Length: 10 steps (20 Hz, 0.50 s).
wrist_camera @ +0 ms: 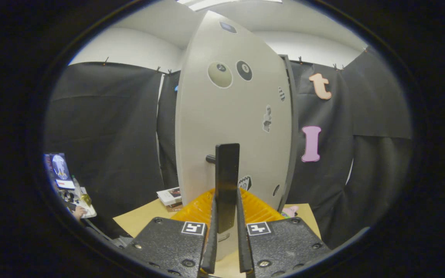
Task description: Open the shoe cabinet door, grab the shoes and put them into the shoe cabinet, then close the shoe cabinet door.
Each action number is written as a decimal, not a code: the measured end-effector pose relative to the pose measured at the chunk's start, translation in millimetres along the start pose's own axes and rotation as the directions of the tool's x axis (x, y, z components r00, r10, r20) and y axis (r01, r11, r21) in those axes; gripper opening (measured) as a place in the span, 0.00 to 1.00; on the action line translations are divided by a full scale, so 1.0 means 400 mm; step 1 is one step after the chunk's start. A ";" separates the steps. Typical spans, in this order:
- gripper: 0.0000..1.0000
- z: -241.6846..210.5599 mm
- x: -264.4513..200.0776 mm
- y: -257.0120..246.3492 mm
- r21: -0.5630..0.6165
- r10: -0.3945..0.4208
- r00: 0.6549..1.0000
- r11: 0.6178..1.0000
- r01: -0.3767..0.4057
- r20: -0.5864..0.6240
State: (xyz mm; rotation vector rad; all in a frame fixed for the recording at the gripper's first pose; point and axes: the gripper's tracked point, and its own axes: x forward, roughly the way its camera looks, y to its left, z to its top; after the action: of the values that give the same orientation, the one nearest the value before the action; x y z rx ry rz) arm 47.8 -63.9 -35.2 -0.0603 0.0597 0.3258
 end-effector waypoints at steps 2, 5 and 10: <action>0.25 -0.004 -0.012 -0.029 -0.009 -0.021 1.000 1.000 0.021 -0.002; 0.22 -0.005 -0.032 -0.064 -0.017 -0.049 0.999 0.999 0.049 -0.006; 0.16 -0.014 -0.064 -0.141 -0.021 -0.089 0.996 0.996 0.089 -0.008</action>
State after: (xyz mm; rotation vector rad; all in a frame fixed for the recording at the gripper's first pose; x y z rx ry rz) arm 41.2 -125.8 -36.3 -0.0843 0.0627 0.2367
